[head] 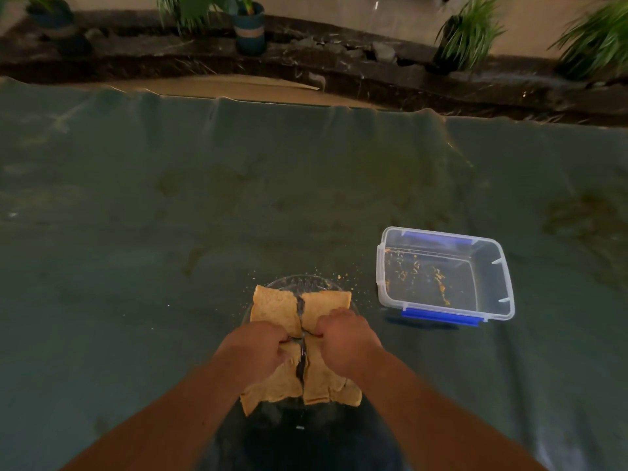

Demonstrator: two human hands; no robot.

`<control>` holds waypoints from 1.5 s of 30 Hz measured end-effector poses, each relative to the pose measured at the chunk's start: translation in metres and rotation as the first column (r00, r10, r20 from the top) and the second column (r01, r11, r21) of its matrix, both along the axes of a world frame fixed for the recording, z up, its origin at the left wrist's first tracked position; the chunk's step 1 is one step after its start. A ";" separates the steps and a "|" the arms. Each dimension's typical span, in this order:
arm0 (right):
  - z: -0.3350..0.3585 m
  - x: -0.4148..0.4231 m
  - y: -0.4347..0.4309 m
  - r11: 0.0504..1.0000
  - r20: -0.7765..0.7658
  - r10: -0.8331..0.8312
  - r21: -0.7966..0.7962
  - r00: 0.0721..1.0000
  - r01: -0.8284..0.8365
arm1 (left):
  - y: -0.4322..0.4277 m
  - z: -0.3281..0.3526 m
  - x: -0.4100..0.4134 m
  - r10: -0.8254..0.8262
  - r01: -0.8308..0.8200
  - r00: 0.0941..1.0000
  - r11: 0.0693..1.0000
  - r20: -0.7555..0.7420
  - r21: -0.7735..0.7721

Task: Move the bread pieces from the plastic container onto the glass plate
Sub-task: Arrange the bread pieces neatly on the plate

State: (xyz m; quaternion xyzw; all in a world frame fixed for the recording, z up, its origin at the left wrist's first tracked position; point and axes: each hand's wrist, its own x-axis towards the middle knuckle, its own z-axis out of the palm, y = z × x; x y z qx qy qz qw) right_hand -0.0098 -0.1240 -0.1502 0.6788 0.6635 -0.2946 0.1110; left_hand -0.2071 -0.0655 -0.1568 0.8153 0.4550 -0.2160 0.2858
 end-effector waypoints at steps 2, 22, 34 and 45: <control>-0.002 -0.001 -0.006 1.000 0.018 0.021 0.000 1.000 -0.021 | -0.003 0.002 0.002 -0.070 0.072 0.997 0.994 -0.032 0.077; -0.019 0.000 -0.007 0.996 0.040 0.017 0.089 0.999 -0.021 | -0.006 -0.010 0.011 -0.141 0.137 0.990 0.936 -0.013 0.325; -0.003 0.011 -0.049 0.953 0.025 0.262 0.149 0.965 -0.263 | -0.026 -0.007 -0.040 -0.416 0.323 0.901 0.836 0.127 0.444; -0.015 0.015 -0.051 0.921 0.081 0.370 0.100 0.926 -0.377 | -0.027 -0.010 -0.033 -0.453 0.423 0.892 0.834 0.001 0.355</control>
